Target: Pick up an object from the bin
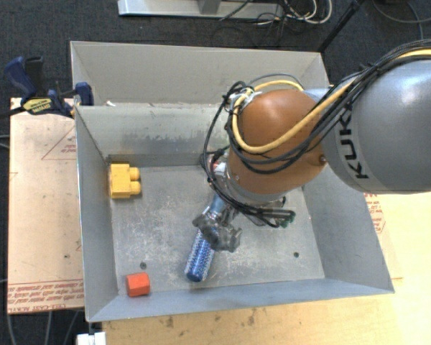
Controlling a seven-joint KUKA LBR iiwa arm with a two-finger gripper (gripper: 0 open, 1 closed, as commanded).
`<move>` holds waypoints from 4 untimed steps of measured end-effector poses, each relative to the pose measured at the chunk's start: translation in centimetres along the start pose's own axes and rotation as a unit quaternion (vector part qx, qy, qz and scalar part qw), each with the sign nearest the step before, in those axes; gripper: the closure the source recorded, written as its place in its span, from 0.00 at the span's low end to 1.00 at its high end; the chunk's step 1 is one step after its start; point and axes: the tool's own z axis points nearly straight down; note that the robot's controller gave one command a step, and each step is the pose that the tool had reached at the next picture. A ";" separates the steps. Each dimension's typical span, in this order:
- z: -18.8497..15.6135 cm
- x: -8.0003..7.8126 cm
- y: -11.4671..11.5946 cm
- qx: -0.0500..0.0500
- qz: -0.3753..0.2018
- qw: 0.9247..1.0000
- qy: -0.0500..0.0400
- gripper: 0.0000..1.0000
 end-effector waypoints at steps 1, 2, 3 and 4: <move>0.5 0.2 0.1 -0.003 0.000 1.000 0.004 0.00; 11.8 0.0 -1.7 -0.005 -0.089 0.996 0.006 0.00; 11.5 -0.1 -1.7 -0.004 -0.088 0.996 0.005 1.00; -3.7 1.4 -0.8 -0.001 -0.112 0.994 0.002 1.00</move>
Offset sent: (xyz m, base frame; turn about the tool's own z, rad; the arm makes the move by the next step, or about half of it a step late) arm 0.0000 0.0000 0.0000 0.0000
